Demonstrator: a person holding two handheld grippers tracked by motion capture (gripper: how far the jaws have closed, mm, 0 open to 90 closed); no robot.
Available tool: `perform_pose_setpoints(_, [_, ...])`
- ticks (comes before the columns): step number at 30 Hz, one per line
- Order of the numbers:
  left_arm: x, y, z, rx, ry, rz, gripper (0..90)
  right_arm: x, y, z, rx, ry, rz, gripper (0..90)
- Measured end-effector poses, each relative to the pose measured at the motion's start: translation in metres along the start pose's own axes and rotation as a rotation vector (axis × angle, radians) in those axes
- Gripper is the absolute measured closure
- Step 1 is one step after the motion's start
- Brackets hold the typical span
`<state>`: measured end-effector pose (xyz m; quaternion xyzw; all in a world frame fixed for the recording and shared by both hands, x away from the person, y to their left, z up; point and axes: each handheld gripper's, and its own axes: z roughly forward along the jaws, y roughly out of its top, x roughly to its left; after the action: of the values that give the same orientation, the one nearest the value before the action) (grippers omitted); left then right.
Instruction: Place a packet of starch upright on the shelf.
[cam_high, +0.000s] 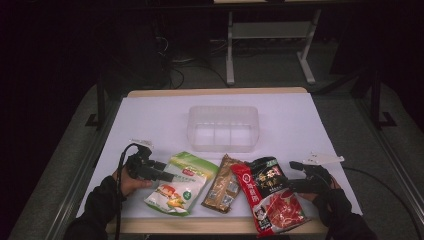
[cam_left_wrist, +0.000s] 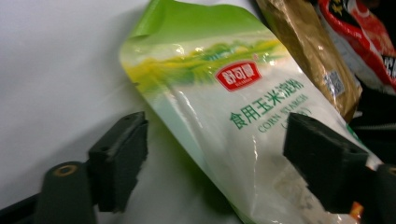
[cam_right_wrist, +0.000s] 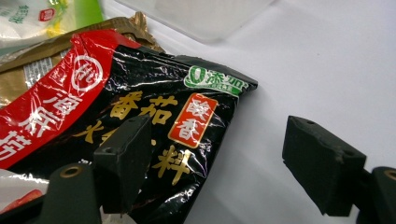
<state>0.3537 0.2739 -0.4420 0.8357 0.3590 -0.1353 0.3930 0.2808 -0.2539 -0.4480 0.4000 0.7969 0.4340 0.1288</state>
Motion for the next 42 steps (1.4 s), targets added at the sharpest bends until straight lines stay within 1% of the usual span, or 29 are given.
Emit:
perform_pose_setpoints(1, [0.001, 0.000, 0.001, 0.000, -0.025, -0.002, 17.8, 0.000, 0.000, 0.000, 0.001, 0.004, 0.001, 23.1])
perform_pose_setpoints(2, [0.002, 0.001, 0.001, 0.001, -0.040, -0.005, 16.5, 0.001, 0.000, 0.000, 0.002, 0.009, 0.000, 23.2])
perform_pose_setpoints(4, [0.003, 0.002, 0.004, 0.003, -0.068, -0.001, 16.5, 0.002, 0.001, 0.000, 0.004, 0.009, -0.006, 23.2])
perform_pose_setpoints(6, [0.002, 0.006, 0.007, 0.019, -0.087, 0.017, 16.6, 0.002, 0.001, 0.000, 0.003, 0.020, -0.004, 23.3])
perform_pose_setpoints(9, [0.000, 0.012, 0.013, 0.038, -0.084, 0.029, 16.5, 0.002, 0.001, 0.002, 0.008, 0.027, -0.008, 23.6])
perform_pose_setpoints(10, [-0.001, 0.014, 0.015, 0.041, -0.081, 0.032, 16.5, 0.002, 0.001, 0.002, 0.007, 0.030, -0.006, 23.7])
perform_pose_setpoints(13, [-0.002, 0.018, 0.021, 0.040, -0.091, 0.028, 16.2, 0.001, 0.001, 0.001, 0.003, 0.042, 0.003, 23.7])
perform_pose_setpoints(14, [-0.002, 0.019, 0.022, 0.045, -0.088, 0.036, 16.2, 0.001, 0.001, 0.001, 0.003, 0.043, 0.006, 23.7])
perform_pose_setpoints(16, [-0.004, 0.020, 0.023, 0.047, -0.080, 0.041, 16.8, 0.000, 0.001, 0.001, 0.001, 0.045, 0.007, 23.7])
perform_pose_setpoints(17, [-0.006, 0.019, 0.023, 0.045, -0.061, 0.056, 17.1, 0.000, 0.001, 0.001, 0.000, 0.049, 0.007, 24.1])
perform_pose_setpoints(19, [-0.010, 0.017, 0.024, 0.041, -0.036, 0.081, 17.3, 0.000, 0.001, 0.001, -0.001, 0.054, 0.009, 24.2])
perform_pose_setpoints(20, [-0.011, 0.017, 0.024, 0.038, -0.030, 0.089, 20.0, 0.001, 0.001, 0.001, -0.002, 0.057, 0.009, 24.1])
perform_pose_setpoints(22, [-0.011, 0.015, 0.025, 0.029, -0.025, 0.091, 27.0, 0.001, 0.002, 0.002, -0.003, 0.059, 0.007, 24.1])
perform_pose_setpoints(24, [-0.009, 0.014, 0.024, 0.019, -0.011, 0.091, 38.9, 0.001, 0.002, 0.002, 0.000, 0.060, 0.005, 24.1])
perform_pose_setpoints(27, [-0.007, 0.013, 0.025, 0.008, -0.014, 0.087, 50.4, 0.000, 0.002, 0.002, 0.000, 0.058, 0.007, 24.1])
perform_pose_setpoints(29, [-0.006, 0.013, 0.025, 0.013, -0.013, 0.087, 61.3, -0.001, 0.002, 0.003, 0.002, 0.056, 0.008, 24.1])
perform_pose_setpoints(31, [-0.007, 0.013, 0.028, 0.031, -0.033, 0.109, 70.3, 0.000, 0.002, 0.003, 0.002, 0.055, 0.005, 24.1])
perform_pose_setpoints(33, [-0.009, 0.014, 0.029, 0.038, -0.023, 0.123, 74.1, 0.000, 0.002, 0.003, 0.003, 0.057, -0.001, 24.2])
perform_pose_setpoints(35, [-0.011, 0.015, 0.028, 0.043, -0.012, 0.147, 77.9, 0.000, 0.002, 0.003, 0.002, 0.057, 0.001, 24.2])
perform_pose_setpoints(36, [-0.011, 0.016, 0.028, 0.041, -0.012, 0.148, 78.6, 0.000, 0.002, 0.003, 0.001, 0.056, 0.001, 24.1])
perform_pose_setpoints(39, [-0.012, 0.016, 0.028, 0.040, -0.014, 0.168, 83.1, -0.001, 0.002, 0.003, 0.002, 0.054, 0.002, 24.2])
perform_pose_setpoints(42, [-0.015, 0.016, 0.026, 0.032, -0.001, 0.200, 85.5, -0.001, 0.002, 0.003, 0.000, 0.051, 0.002, 24.1])
